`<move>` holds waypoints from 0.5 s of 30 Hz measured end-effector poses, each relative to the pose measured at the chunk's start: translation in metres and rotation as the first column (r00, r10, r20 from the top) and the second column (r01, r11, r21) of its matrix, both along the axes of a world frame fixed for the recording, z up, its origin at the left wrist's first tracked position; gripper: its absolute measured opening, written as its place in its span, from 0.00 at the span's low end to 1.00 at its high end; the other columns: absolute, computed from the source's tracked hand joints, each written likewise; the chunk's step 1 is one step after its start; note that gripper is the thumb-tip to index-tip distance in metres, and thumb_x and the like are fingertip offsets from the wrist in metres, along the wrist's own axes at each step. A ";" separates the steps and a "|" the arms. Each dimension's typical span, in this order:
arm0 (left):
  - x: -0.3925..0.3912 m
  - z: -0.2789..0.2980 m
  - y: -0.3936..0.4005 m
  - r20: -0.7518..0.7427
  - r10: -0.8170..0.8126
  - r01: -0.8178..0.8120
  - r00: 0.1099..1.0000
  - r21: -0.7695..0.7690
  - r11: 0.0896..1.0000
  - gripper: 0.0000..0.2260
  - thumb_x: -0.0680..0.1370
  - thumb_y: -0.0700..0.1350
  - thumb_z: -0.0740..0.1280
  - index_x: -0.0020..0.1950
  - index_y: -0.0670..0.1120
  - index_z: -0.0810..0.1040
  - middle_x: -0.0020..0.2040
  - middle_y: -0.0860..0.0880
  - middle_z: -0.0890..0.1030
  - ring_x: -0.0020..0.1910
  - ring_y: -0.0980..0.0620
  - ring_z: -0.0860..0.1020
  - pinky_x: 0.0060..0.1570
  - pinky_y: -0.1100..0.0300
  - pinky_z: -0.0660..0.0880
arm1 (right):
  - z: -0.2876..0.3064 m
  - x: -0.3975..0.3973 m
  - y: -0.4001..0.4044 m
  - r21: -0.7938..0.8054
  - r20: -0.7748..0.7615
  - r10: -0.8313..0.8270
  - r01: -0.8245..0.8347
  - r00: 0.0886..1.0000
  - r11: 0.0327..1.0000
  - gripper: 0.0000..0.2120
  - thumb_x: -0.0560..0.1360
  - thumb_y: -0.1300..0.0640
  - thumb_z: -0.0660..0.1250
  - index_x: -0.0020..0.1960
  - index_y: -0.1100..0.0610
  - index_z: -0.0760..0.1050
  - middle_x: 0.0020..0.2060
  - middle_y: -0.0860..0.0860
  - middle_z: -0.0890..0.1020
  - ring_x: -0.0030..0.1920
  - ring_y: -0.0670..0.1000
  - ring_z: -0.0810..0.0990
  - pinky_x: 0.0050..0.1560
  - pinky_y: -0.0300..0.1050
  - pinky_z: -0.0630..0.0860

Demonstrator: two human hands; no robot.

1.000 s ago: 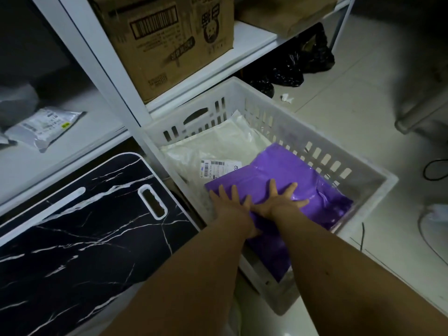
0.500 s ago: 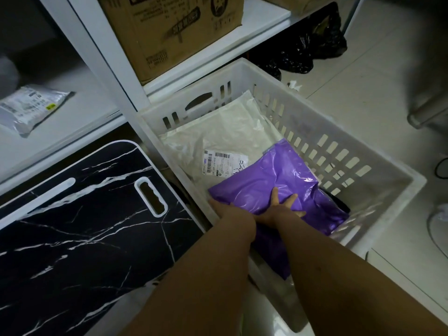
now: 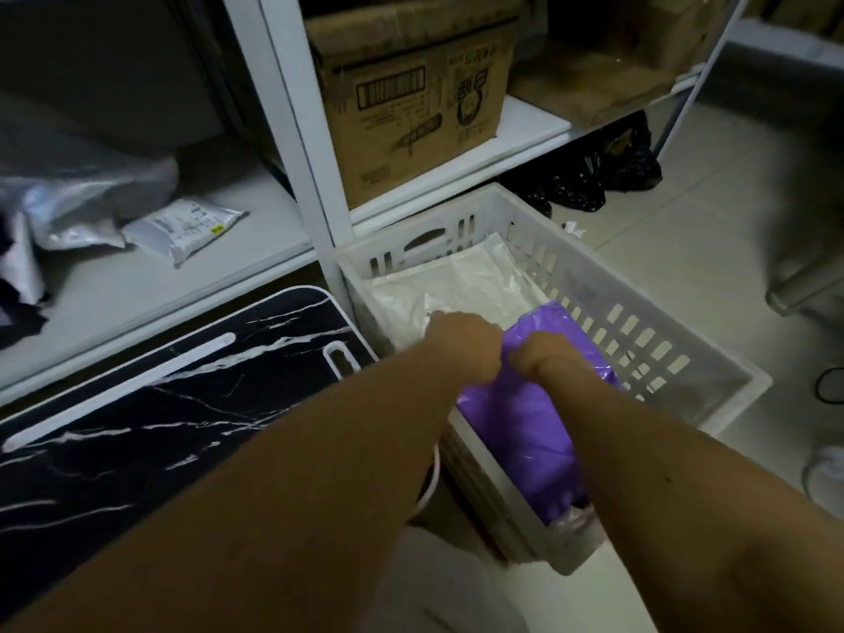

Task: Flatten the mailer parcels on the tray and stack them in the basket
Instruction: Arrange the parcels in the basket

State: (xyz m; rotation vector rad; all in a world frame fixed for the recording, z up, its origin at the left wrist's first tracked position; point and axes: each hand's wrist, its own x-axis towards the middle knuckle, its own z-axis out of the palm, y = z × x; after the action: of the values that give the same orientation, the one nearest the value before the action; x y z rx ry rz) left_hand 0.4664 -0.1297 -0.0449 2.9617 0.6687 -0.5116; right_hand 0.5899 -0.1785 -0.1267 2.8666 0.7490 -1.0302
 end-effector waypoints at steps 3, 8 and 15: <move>-0.043 0.034 0.034 0.034 0.033 -0.034 0.999 0.016 0.999 0.14 0.80 0.50 0.59 0.63 0.48 0.73 0.60 0.46 0.76 0.58 0.46 0.75 0.51 0.53 0.70 | 0.052 -0.018 0.009 0.134 0.140 0.050 -0.069 0.989 0.989 0.22 0.76 0.48 0.62 0.66 0.59 0.73 0.66 0.60 0.74 0.65 0.63 0.72 0.67 0.59 0.68; -0.137 0.059 0.071 -0.021 0.202 -0.200 0.979 0.079 0.977 0.11 0.79 0.47 0.59 0.56 0.45 0.78 0.57 0.45 0.79 0.54 0.45 0.77 0.54 0.52 0.74 | 0.110 -0.070 0.047 0.234 0.226 0.188 -0.240 0.956 0.942 0.13 0.75 0.53 0.58 0.42 0.60 0.77 0.50 0.57 0.83 0.48 0.58 0.80 0.51 0.47 0.75; -0.276 0.066 0.096 -0.032 0.496 -0.491 0.868 0.100 0.865 0.14 0.78 0.40 0.62 0.63 0.45 0.74 0.61 0.43 0.75 0.59 0.43 0.75 0.56 0.51 0.73 | 0.155 -0.194 0.124 0.247 0.374 0.488 -0.592 0.788 0.767 0.18 0.76 0.60 0.62 0.64 0.62 0.71 0.63 0.62 0.74 0.61 0.62 0.75 0.56 0.49 0.72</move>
State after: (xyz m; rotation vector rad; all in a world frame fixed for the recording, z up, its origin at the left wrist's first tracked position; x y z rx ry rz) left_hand 0.1901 -0.0338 0.0214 2.6901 1.4350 -0.5262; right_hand 0.3961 -0.0545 0.0281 2.6515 1.7484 -0.4119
